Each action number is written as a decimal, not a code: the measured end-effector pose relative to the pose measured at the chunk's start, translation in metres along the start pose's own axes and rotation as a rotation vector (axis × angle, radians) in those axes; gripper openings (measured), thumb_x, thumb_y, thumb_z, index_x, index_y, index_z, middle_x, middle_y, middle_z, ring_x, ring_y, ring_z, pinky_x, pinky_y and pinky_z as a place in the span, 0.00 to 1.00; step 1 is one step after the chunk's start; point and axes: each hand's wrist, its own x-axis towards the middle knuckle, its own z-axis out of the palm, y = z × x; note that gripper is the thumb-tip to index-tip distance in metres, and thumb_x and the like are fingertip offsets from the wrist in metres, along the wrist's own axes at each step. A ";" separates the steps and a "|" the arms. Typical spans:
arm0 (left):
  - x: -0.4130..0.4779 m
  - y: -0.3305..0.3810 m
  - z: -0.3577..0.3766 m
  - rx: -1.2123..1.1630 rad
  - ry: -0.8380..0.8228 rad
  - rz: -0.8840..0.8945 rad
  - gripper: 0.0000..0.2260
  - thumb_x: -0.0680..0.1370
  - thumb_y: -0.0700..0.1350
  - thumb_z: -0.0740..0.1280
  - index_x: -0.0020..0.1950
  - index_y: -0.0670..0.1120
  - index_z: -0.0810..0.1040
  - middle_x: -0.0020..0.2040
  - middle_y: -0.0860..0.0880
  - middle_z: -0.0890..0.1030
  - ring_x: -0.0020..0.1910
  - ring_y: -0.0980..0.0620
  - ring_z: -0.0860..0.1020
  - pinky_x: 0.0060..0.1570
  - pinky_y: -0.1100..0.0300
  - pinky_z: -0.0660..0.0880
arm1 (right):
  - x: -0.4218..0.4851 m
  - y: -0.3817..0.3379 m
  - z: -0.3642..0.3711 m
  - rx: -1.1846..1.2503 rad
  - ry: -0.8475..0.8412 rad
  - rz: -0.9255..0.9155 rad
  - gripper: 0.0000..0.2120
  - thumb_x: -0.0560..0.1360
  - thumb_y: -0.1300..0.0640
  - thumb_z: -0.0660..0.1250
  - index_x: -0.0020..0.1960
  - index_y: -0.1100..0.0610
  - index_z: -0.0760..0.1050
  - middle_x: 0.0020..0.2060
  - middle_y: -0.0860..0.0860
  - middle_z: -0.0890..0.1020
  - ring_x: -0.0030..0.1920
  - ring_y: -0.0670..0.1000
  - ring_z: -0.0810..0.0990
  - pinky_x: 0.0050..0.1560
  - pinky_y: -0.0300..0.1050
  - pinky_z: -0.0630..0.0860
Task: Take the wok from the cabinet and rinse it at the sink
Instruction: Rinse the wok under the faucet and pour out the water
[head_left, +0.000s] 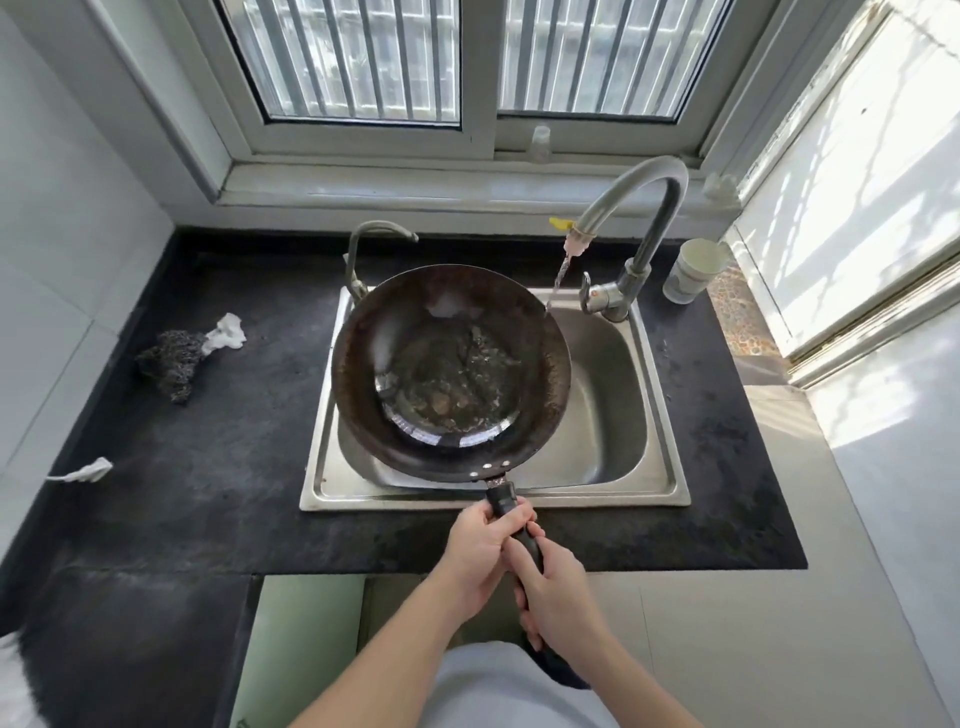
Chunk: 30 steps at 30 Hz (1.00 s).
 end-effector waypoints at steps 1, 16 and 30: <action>-0.001 -0.005 -0.002 0.001 0.010 -0.005 0.06 0.79 0.35 0.66 0.55 0.35 0.76 0.40 0.43 0.79 0.40 0.48 0.80 0.57 0.46 0.78 | -0.002 0.005 0.000 -0.010 -0.014 0.008 0.13 0.81 0.51 0.63 0.46 0.60 0.76 0.25 0.52 0.74 0.19 0.51 0.68 0.19 0.42 0.67; 0.024 -0.022 0.040 0.080 0.045 -0.057 0.05 0.78 0.36 0.67 0.53 0.36 0.77 0.42 0.43 0.80 0.41 0.47 0.80 0.60 0.43 0.75 | 0.010 0.015 -0.047 -0.117 0.015 0.040 0.13 0.81 0.50 0.62 0.49 0.58 0.77 0.25 0.51 0.77 0.19 0.49 0.72 0.20 0.42 0.69; 0.015 -0.019 0.022 0.118 0.127 -0.021 0.09 0.79 0.38 0.67 0.55 0.33 0.78 0.43 0.42 0.81 0.43 0.46 0.81 0.50 0.52 0.80 | 0.011 0.013 -0.033 -0.044 -0.068 0.082 0.15 0.81 0.49 0.63 0.46 0.61 0.76 0.26 0.51 0.76 0.20 0.50 0.71 0.21 0.43 0.69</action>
